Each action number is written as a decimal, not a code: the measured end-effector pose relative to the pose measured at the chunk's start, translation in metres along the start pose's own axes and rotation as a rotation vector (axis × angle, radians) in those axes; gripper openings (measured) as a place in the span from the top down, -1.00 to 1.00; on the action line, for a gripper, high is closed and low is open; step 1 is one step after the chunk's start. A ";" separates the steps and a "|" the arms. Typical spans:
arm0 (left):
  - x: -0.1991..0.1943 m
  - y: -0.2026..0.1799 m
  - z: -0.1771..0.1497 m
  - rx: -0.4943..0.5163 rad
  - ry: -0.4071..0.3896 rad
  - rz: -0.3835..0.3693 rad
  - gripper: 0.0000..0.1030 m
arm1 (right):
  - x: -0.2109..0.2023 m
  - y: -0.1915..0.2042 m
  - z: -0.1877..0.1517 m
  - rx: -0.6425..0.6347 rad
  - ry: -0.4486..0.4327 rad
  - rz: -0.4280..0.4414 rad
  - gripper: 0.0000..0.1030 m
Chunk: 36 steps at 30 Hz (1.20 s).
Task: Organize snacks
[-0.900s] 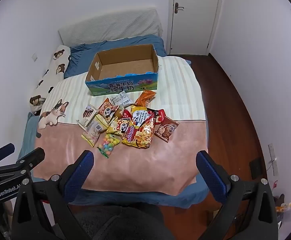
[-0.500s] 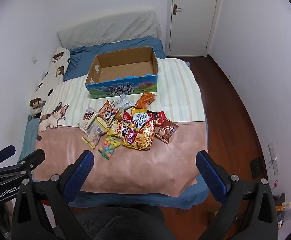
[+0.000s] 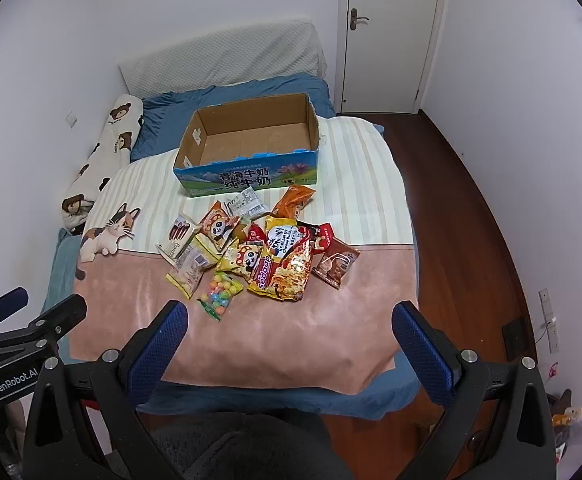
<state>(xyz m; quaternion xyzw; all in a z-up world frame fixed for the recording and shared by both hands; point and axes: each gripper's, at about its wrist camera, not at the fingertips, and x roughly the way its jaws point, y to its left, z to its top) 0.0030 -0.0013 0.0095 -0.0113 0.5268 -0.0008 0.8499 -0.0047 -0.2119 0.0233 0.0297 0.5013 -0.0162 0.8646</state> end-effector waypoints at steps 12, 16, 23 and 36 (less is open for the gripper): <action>-0.006 -0.003 0.004 0.004 -0.022 0.018 -1.00 | -0.002 -0.005 0.001 0.000 -0.008 -0.004 -1.00; -0.007 -0.003 0.004 0.003 -0.022 0.017 -1.00 | -0.004 -0.004 0.001 -0.007 -0.023 -0.018 -1.00; -0.007 -0.002 0.004 0.006 -0.026 0.018 -1.00 | -0.007 0.000 -0.001 -0.008 -0.026 -0.019 -1.00; -0.012 0.001 0.002 0.001 -0.033 0.020 -1.00 | -0.013 0.006 -0.003 -0.015 -0.040 -0.020 -1.00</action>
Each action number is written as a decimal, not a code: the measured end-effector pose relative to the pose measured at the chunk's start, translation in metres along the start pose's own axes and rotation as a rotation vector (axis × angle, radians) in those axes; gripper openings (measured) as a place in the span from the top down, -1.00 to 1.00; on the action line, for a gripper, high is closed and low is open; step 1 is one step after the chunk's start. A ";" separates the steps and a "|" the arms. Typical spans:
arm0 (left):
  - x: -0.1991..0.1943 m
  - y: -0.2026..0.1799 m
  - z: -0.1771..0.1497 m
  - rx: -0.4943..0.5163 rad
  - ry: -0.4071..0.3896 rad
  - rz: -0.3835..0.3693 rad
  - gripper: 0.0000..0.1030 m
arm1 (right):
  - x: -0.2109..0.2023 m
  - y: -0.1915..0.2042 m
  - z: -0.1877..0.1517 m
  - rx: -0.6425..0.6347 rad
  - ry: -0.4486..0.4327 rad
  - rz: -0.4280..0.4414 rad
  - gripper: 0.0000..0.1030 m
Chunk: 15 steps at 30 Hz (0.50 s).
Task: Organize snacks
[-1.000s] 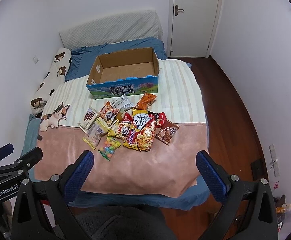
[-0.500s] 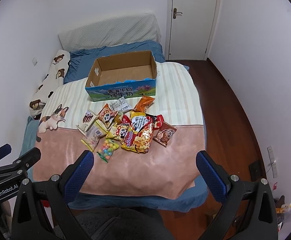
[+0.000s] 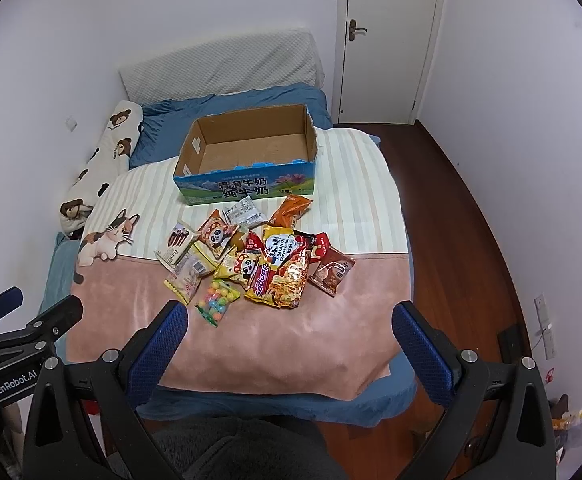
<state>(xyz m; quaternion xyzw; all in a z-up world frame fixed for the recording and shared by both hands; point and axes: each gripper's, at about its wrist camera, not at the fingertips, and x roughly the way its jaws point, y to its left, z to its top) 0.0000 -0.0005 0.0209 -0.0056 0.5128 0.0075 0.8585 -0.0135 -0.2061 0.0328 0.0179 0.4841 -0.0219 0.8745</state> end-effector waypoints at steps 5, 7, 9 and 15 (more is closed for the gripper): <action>-0.001 0.001 0.000 0.000 -0.002 0.000 -1.00 | 0.002 -0.001 0.002 0.001 0.001 0.000 -1.00; 0.000 0.001 -0.001 -0.001 -0.002 0.001 -1.00 | 0.002 -0.001 0.001 0.000 0.001 -0.001 -1.00; 0.000 0.001 -0.001 -0.002 -0.003 -0.001 -1.00 | 0.001 0.000 0.001 0.003 0.001 0.000 -1.00; 0.000 -0.001 0.001 0.001 0.000 -0.003 -1.00 | 0.002 0.000 0.002 0.001 0.004 0.000 -1.00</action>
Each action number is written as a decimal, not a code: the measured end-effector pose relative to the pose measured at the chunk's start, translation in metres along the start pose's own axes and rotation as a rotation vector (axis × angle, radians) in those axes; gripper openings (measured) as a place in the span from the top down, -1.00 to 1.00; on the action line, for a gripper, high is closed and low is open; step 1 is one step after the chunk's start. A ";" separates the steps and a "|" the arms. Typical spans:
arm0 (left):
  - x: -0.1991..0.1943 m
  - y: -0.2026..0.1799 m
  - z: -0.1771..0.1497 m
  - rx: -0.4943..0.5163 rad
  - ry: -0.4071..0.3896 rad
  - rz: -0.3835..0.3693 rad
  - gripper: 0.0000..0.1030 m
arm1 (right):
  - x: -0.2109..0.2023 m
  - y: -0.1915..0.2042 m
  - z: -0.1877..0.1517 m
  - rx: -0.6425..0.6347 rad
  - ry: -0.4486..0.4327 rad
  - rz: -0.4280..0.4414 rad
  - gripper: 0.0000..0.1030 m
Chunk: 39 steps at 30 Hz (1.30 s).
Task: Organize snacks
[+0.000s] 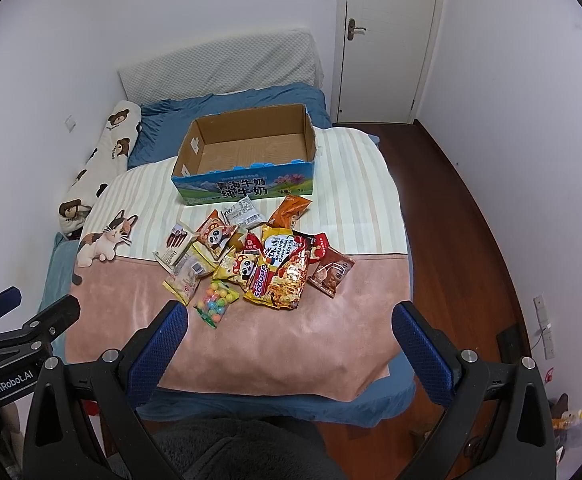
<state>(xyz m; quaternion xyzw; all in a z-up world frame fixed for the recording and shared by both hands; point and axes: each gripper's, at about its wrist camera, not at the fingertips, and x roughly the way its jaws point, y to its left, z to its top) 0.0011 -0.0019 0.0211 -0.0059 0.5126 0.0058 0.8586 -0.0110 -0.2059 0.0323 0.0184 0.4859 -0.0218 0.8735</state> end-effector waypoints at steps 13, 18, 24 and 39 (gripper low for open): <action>0.006 -0.006 0.007 0.001 -0.007 -0.002 -1.00 | 0.009 -0.005 0.008 0.013 0.001 0.000 -1.00; 0.009 -0.005 0.008 0.004 -0.008 -0.005 -1.00 | 0.014 -0.005 0.011 0.017 0.006 0.007 -1.00; 0.016 -0.002 0.011 -0.007 -0.002 -0.006 -1.00 | 0.022 -0.005 0.016 0.026 0.014 0.014 -1.00; 0.210 0.046 0.028 -0.041 0.149 0.224 -1.00 | 0.265 -0.011 0.038 0.163 0.253 0.020 -1.00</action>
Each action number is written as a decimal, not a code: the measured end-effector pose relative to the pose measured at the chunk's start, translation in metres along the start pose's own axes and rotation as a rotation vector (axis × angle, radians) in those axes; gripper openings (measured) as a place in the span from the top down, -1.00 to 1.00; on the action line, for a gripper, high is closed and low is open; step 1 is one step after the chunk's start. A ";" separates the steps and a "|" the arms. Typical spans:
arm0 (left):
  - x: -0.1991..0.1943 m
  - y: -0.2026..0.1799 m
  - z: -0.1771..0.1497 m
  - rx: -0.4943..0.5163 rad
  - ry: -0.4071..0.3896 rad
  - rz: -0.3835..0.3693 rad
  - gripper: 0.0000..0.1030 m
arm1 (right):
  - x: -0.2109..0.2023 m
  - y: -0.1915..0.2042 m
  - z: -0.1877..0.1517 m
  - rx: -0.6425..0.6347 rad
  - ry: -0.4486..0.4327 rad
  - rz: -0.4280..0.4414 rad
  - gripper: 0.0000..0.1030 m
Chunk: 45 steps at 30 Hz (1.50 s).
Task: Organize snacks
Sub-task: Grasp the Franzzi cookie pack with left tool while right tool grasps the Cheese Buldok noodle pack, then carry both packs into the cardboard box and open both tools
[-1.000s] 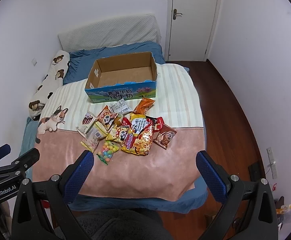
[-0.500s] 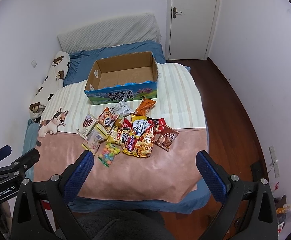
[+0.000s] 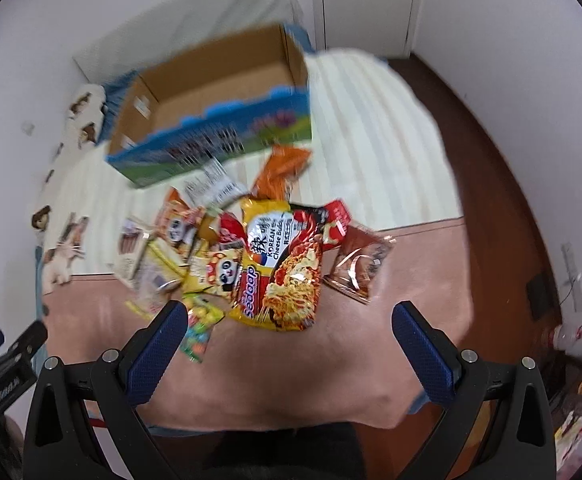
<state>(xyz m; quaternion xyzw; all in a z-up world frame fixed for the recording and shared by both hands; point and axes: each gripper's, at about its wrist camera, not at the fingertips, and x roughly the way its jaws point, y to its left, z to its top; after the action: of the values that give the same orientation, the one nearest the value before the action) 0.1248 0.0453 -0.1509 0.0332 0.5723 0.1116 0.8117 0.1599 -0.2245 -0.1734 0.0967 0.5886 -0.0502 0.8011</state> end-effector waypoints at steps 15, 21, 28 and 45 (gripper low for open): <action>0.183 -0.017 0.070 0.203 0.157 0.057 -0.98 | 0.181 0.013 0.031 0.081 0.207 -0.023 -1.00; 0.219 -0.041 0.088 0.364 0.151 -0.014 -0.98 | 0.216 0.011 0.027 0.144 0.251 -0.010 -0.98; 0.220 -0.047 0.089 0.428 0.148 -0.128 -0.28 | 0.249 0.021 0.015 0.178 0.271 0.010 -0.98; 0.234 0.053 0.055 -0.020 0.331 -0.230 -0.16 | 0.301 0.080 -0.036 0.029 0.381 -0.021 -0.72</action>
<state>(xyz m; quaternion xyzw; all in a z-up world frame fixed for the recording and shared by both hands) 0.2435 0.1525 -0.3376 -0.0590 0.6967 0.0279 0.7144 0.2325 -0.1284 -0.4631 0.1099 0.7298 -0.0479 0.6731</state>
